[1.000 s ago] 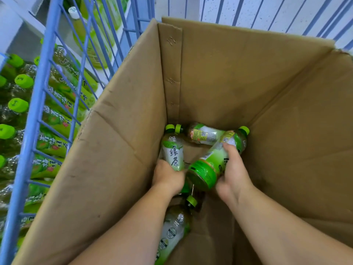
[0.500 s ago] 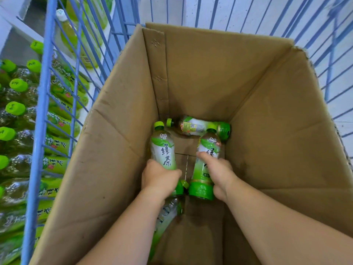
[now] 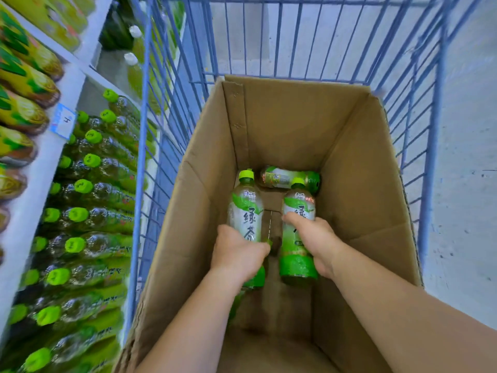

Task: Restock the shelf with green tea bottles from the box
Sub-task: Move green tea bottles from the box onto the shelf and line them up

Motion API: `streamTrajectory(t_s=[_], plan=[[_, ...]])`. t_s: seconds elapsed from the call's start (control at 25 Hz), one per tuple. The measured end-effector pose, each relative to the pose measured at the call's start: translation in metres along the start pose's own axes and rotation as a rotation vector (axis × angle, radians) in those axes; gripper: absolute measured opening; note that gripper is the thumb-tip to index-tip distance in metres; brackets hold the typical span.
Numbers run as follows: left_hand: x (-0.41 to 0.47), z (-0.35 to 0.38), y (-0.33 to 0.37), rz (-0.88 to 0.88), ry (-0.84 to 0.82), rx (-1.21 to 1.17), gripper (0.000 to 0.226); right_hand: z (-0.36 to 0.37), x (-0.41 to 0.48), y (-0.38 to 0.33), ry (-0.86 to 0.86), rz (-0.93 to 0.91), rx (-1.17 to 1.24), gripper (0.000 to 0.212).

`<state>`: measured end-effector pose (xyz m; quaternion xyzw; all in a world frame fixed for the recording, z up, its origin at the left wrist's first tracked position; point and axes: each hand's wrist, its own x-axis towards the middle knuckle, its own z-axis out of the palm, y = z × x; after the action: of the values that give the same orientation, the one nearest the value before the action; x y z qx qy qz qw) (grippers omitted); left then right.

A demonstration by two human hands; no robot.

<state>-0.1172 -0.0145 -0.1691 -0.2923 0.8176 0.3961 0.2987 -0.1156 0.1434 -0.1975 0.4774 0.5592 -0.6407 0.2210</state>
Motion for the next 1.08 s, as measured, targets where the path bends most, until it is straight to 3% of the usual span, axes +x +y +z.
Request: streamTrajectory(t_s=[0.12,0.48,0.72,0.96,1.08], plan=[[-0.035,-0.018,0.001,0.032,-0.002,-0.013,0.06,-0.01,-0.039,-0.009,-0.027,-0.029,-0.028,0.043],[-0.151,-0.086,-0.011,0.177,-0.032,-0.169,0.046,-0.054,-0.182,-0.004,-0.058,-0.232,-0.127,0.014],[-0.211,-0.123,-0.019,0.264,-0.008,-0.16,0.049,-0.065,-0.269,0.001,-0.04,-0.356,-0.292,0.045],[-0.265,-0.138,-0.035,0.321,0.101,-0.243,0.045,-0.074,-0.322,-0.001,-0.093,-0.478,-0.439,0.05],[-0.297,-0.134,-0.051,0.316,0.213,-0.336,0.05,-0.078,-0.336,-0.004,-0.2,-0.562,-0.543,0.04]])
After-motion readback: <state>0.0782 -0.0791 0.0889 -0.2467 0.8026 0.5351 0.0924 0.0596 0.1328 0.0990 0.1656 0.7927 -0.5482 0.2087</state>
